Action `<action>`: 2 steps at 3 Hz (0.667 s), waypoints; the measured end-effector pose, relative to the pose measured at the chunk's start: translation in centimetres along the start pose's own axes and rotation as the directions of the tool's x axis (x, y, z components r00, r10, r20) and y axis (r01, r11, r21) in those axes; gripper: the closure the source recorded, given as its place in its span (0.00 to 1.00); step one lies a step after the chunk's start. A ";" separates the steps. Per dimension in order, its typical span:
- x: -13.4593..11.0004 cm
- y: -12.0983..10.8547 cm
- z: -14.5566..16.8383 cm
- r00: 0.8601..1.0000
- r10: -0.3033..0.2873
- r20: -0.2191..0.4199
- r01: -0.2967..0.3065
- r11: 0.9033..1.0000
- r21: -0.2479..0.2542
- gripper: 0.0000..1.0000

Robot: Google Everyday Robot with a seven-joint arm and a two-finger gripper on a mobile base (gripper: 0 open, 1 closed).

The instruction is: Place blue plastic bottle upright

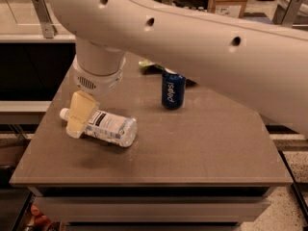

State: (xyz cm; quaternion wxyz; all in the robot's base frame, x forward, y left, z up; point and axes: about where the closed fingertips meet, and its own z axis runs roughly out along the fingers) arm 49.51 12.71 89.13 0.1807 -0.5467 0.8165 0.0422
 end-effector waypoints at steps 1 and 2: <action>1.2 0.0 1.7 0.999 0.023 -0.036 -0.024 0.999 -0.029 0.00; 2.2 0.4 3.0 0.996 0.040 -0.081 -0.042 0.999 -0.033 0.00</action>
Offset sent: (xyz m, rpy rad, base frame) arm -0.0072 -0.0148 -0.0542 -0.0914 0.1058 -0.0673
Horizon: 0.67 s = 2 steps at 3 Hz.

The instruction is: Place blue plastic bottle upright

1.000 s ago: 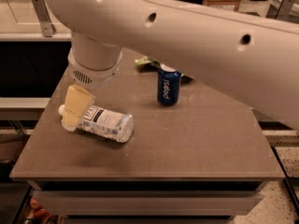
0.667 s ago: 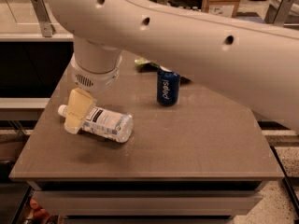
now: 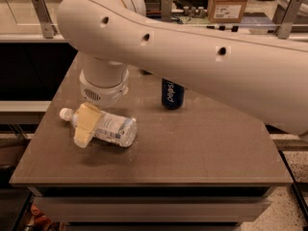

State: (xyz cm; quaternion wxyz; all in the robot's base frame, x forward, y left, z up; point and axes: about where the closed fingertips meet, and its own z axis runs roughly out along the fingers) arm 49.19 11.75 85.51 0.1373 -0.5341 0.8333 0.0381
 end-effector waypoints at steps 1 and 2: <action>0.2 0.7 0.6 0.999 0.005 -0.044 -0.004 1.000 0.026 0.15; -0.3 1.3 0.2 0.997 0.001 -0.081 0.003 0.998 0.058 0.38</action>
Offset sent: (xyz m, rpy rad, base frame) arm -0.0155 0.0163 0.0055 -0.1609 -0.0324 -0.0290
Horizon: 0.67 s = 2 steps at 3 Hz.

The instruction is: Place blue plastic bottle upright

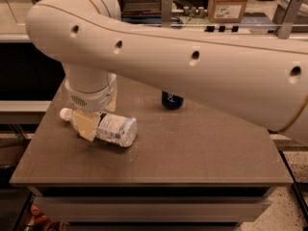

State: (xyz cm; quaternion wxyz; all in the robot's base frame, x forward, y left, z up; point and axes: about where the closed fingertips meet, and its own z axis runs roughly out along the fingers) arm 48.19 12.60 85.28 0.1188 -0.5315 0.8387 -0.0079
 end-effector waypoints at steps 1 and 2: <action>-0.5 0.4 -1.0 0.999 -0.010 -0.037 0.011 1.000 0.026 0.61; -0.8 0.5 -1.4 0.997 -0.038 -0.072 0.040 0.999 0.025 0.84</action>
Offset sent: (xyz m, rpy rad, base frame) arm -0.0045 0.0107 0.0217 -0.1306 0.0224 0.0531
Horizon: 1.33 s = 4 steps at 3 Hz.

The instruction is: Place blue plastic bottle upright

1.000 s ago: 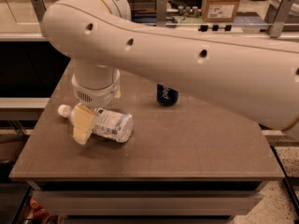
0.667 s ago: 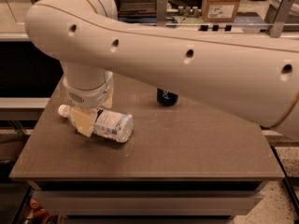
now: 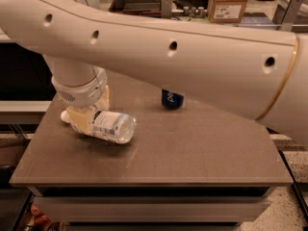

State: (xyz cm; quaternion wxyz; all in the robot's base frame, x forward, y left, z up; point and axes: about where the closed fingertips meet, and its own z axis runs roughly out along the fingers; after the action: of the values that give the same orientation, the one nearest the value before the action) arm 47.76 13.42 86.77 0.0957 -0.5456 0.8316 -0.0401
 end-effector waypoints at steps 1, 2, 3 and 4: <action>-0.5 0.0 0.2 0.999 -0.046 -0.009 0.046 0.999 -0.011 1.00; -1.1 -0.3 0.7 0.995 -0.096 0.009 0.096 0.995 -0.026 1.00; -1.1 -0.3 0.7 0.995 -0.096 0.009 0.096 0.995 -0.026 1.00; -0.9 -0.7 -0.1 0.993 -0.105 0.045 0.106 0.994 -0.010 1.00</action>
Offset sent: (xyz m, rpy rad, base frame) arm 0.0160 0.0125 -0.0101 0.0084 0.0315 0.1534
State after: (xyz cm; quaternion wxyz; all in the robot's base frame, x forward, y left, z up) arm 48.75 13.94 87.08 0.1086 -0.5901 0.7995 -0.0276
